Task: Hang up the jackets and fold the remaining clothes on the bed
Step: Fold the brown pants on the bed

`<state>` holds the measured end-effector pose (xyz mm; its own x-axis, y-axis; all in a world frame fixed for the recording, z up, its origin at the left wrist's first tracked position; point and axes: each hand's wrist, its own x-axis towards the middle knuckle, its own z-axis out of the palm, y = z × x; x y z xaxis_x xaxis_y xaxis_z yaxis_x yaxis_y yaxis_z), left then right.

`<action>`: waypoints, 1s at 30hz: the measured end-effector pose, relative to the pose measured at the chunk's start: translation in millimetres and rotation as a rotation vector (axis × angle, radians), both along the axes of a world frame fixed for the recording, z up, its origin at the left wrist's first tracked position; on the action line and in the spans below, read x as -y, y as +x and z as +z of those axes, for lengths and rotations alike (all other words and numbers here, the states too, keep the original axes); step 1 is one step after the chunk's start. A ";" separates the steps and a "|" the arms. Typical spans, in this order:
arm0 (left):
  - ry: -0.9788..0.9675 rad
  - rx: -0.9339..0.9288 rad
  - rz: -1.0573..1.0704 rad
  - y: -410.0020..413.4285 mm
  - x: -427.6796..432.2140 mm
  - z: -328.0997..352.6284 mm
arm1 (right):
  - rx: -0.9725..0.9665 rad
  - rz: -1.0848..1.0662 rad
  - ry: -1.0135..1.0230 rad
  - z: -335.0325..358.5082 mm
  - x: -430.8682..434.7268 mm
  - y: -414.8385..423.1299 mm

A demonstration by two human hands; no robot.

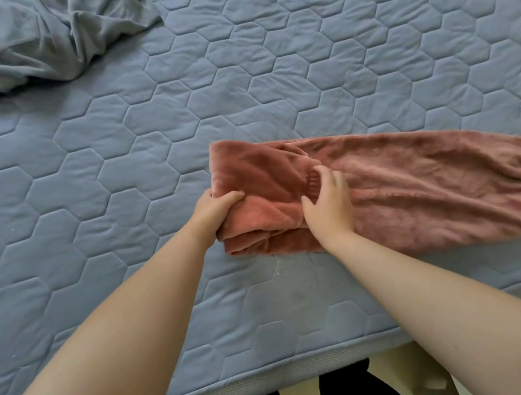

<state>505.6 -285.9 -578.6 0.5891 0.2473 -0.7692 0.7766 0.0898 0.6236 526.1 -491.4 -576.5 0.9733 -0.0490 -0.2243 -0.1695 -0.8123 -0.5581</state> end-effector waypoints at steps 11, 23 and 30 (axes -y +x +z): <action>0.559 0.196 -0.239 26.5 166.9 109.4 | -0.266 -0.514 0.307 36.0 116.4 25.9; 0.642 0.288 -0.272 24.4 246.2 49.9 | -0.494 -0.497 0.707 34.4 197.5 36.0; 0.314 0.050 -0.033 20.4 190.5 8.5 | -0.520 -0.293 0.664 31.0 148.8 38.1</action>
